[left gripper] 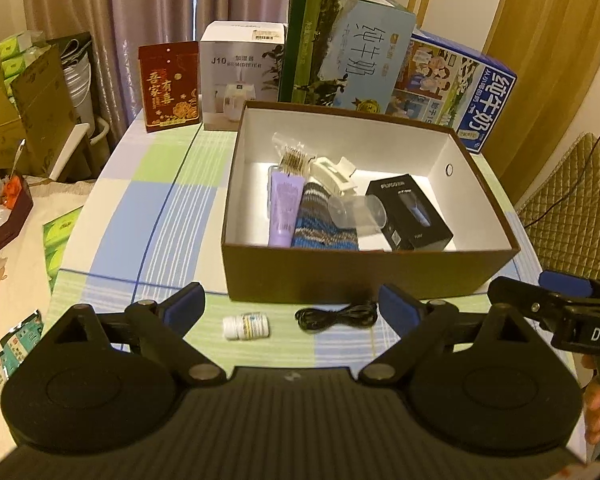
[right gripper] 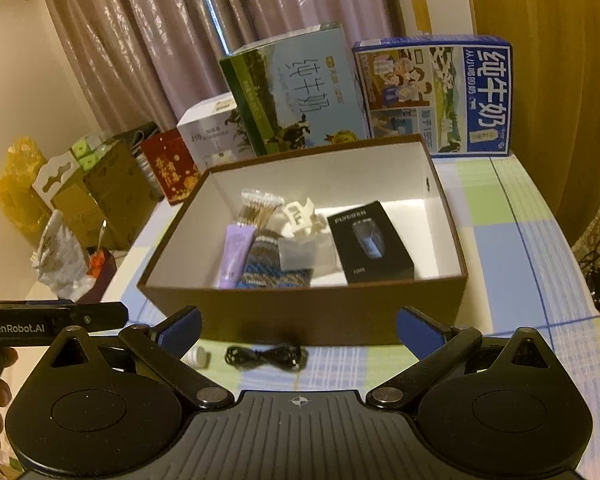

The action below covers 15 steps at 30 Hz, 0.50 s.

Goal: Organize objects
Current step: 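Withdraw both tools from the box toward the pill bottle and cable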

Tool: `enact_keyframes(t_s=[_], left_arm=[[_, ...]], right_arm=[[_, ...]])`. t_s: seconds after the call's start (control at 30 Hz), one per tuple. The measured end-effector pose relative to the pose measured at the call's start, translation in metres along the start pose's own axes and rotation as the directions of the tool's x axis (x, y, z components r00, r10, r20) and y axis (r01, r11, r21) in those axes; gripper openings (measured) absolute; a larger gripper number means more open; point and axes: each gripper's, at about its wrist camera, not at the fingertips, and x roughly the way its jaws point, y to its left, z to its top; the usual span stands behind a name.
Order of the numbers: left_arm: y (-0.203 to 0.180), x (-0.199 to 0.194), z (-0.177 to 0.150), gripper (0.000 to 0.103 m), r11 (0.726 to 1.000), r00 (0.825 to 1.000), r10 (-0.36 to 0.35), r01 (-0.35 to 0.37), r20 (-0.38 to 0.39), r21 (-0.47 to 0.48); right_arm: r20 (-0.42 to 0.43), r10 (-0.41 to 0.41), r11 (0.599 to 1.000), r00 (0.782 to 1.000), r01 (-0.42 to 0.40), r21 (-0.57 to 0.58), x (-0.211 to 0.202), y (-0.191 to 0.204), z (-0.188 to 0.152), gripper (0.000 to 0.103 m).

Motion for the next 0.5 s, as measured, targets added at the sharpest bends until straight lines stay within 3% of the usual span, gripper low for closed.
enact_keyframes(t_s=[0.5], left_arm=[[-0.004, -0.019, -0.047, 0.091, 0.999, 0.999, 0.037, -0.037, -0.018, -0.009]], right_arm=[[0.012, -0.011, 1.0, 1.0, 0.01, 0.023, -0.025, -0.001, -0.038, 0.101]])
